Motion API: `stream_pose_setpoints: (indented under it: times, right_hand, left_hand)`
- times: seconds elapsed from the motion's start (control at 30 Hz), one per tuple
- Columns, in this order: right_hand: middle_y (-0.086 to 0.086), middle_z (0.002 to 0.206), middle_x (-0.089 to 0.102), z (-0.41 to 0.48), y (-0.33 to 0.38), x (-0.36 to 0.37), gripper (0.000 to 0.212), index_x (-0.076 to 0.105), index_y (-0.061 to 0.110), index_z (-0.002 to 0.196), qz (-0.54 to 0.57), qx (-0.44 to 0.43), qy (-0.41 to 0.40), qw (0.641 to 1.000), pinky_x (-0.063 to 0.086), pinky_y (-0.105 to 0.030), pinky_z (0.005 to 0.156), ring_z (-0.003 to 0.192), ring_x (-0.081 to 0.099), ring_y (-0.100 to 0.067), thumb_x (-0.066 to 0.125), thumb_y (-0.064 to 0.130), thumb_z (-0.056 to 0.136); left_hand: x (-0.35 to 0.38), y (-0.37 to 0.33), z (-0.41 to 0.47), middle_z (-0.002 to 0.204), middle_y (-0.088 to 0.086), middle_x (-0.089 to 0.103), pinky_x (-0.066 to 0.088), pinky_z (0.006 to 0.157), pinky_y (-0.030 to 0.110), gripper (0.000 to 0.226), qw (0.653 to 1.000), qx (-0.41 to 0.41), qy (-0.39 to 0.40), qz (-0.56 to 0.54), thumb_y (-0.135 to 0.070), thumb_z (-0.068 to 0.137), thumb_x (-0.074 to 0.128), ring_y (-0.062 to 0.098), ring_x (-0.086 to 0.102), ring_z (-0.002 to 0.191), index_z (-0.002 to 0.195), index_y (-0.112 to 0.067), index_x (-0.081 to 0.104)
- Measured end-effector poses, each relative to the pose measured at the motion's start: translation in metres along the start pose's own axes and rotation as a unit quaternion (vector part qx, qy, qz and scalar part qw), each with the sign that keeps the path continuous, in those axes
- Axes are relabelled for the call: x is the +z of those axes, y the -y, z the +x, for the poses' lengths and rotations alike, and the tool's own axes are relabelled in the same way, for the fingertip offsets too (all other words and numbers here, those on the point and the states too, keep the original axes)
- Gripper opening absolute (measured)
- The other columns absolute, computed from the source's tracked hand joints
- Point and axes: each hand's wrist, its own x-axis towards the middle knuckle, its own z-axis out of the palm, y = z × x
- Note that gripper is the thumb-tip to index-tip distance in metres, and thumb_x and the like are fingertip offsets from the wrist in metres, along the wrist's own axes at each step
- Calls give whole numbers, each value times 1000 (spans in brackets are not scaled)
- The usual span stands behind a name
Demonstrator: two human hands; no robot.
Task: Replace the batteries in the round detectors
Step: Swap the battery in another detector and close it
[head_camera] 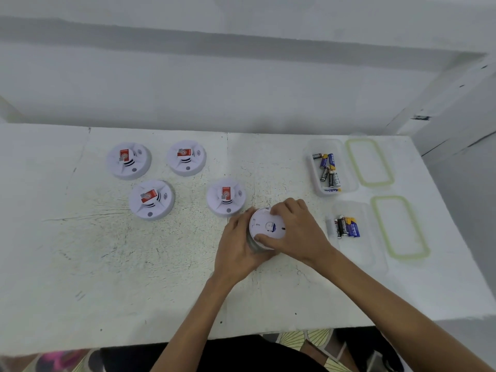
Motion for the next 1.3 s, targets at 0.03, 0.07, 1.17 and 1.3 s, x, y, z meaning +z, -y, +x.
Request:
stream_pose_setpoints:
  times: [0.03, 0.07, 1.17, 1.3]
  right_hand:
    - [-1, 103, 55, 2, -3, -4, 70, 62, 13, 109, -3, -15, 17, 1000, 46, -31, 76, 93, 44, -20, 62, 70, 67]
    - [-1, 104, 54, 3, -4, -8, 68, 61, 13, 109, -1, -32, 35, 999, 46, -32, 78, 93, 43, -20, 64, 67, 68]
    - [-1, 104, 58, -16, -8, -2, 68, 62, 12, 111, -17, -6, -28, 999, 53, -33, 70, 93, 53, -20, 64, 67, 70]
    - [2, 105, 58, -15, -13, -8, 66, 64, 13, 109, -20, -27, -7, 999, 50, -27, 68, 97, 51, -17, 66, 67, 70]
  left_hand:
    - [2, 0, 3, 137, -20, 52, 48, 103, 30, 95, 1000, -3, -4, 6, -62, 59, 89, 6, 50, 128, 141, -33, 50]
    - [3, 0, 5, 134, -17, 53, 49, 101, 31, 96, 1000, -3, -5, 19, -63, 56, 91, 6, 51, 124, 138, -32, 50]
    - [8, 9, 14, 154, 3, 51, 30, 118, 37, 104, 990, 74, 26, 117, -71, 57, 74, 21, 50, 138, 144, -20, 52]
    - [10, 12, 15, 155, 1, 50, 30, 118, 36, 105, 988, 84, 19, 125, -72, 58, 75, 21, 50, 138, 145, -21, 50]
